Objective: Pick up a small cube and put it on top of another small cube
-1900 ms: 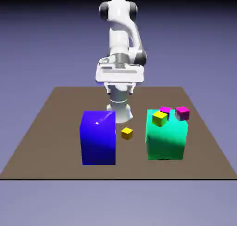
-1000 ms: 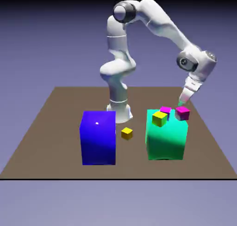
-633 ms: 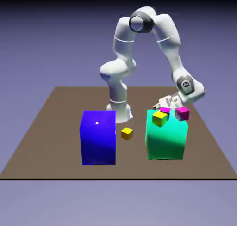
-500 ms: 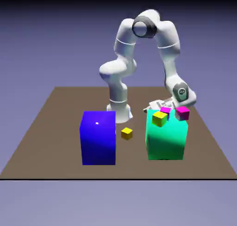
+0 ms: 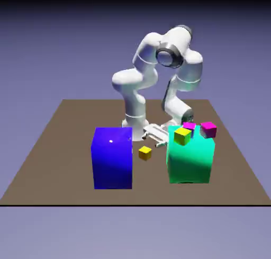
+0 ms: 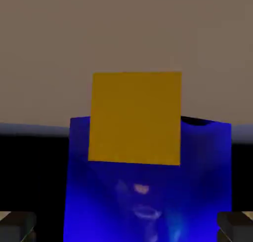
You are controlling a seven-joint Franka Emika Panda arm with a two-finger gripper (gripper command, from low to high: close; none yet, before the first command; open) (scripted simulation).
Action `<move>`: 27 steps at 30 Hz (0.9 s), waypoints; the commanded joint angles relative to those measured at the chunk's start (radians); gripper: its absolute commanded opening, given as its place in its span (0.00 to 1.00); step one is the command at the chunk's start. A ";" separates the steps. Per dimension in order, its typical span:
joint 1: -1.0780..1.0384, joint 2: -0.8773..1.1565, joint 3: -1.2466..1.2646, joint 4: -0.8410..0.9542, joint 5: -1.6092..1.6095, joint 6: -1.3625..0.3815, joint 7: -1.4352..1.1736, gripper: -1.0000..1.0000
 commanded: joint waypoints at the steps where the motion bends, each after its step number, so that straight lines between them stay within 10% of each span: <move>1: -0.015 0.019 0.013 -0.013 -0.042 -0.009 0.021 0.50; 8: -0.064 0.081 -0.155 0.004 -0.274 0.009 0.062 0.50; 9: -0.064 0.081 -0.155 0.004 -0.274 0.009 0.062 0.00; 27: -0.429 -0.147 0.346 0.113 0.460 -0.113 0.085 0.00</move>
